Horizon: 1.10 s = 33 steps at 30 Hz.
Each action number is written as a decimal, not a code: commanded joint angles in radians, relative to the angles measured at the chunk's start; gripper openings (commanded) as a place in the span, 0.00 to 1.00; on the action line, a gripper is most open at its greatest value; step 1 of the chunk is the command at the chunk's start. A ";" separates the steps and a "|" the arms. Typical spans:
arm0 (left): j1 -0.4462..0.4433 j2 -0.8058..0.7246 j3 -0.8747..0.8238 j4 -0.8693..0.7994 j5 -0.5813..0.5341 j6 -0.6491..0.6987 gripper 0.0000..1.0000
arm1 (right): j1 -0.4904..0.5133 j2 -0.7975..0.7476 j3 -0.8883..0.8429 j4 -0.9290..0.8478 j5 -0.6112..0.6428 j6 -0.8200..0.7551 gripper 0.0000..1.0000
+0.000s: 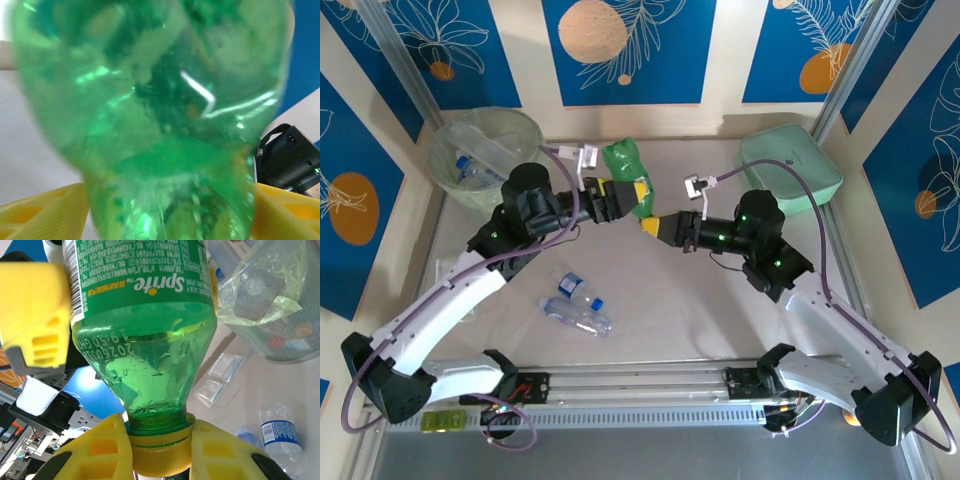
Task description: Put the plastic bottles in the bin
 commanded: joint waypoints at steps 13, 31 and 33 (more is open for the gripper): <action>-0.056 0.039 0.046 0.042 -0.077 0.063 0.46 | 0.001 -0.104 -0.038 -0.058 0.025 -0.039 0.38; 0.630 -0.129 0.144 -0.550 -0.274 -0.134 0.38 | 0.036 -0.106 -0.036 -0.160 0.116 -0.162 0.59; 0.697 -0.112 0.170 -0.584 -0.290 -0.158 0.38 | 0.042 -0.097 -0.034 -0.174 0.123 -0.171 0.59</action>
